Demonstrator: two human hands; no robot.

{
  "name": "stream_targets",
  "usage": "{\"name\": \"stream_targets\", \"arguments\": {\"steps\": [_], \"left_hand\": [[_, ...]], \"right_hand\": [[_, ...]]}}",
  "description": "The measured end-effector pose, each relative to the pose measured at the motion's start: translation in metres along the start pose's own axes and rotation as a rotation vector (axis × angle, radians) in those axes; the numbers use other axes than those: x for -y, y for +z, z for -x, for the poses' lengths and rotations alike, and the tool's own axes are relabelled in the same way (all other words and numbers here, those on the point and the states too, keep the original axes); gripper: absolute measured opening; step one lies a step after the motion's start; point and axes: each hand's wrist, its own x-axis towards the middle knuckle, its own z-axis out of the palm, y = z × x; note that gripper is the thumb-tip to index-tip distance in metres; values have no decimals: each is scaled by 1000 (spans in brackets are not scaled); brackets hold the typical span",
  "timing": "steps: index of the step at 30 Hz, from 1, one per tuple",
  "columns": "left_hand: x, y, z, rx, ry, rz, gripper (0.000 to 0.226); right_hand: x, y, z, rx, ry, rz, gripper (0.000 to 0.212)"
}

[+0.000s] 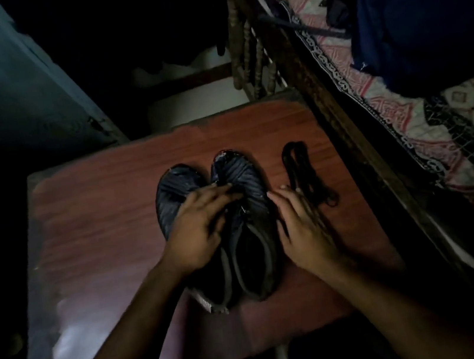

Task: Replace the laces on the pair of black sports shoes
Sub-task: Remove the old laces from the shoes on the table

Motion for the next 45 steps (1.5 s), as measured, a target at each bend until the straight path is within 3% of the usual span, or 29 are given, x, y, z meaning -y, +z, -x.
{"name": "stream_targets", "arguments": {"steps": [10, 13, 20, 34, 38, 42, 45], "left_hand": [[-1, 14, -1, -176, -89, 94, 45], [-15, 18, 15, -197, -177, 111, 46], [-41, 18, 29, -215, -204, 80, 34], [-50, 24, 30, -217, -147, 64, 25], [-56, 4, 33, -56, 14, 14, 53], [-66, -26, 45, 324, 93, 63, 80], [-77, -31, 51, 540, 68, -122, 82]], "right_hand": [[-19, 25, -2, -118, -142, 109, 60], [-15, 21, 10, -58, -134, 179, 65], [-19, 1, 34, -11, -196, 265, 72], [-28, -4, 48, -107, -142, 231, 48], [-34, 1, 46, -210, -129, 267, 37], [-37, 4, 41, -252, -87, 276, 35], [-39, 7, 41, -257, -80, 286, 34]]}}
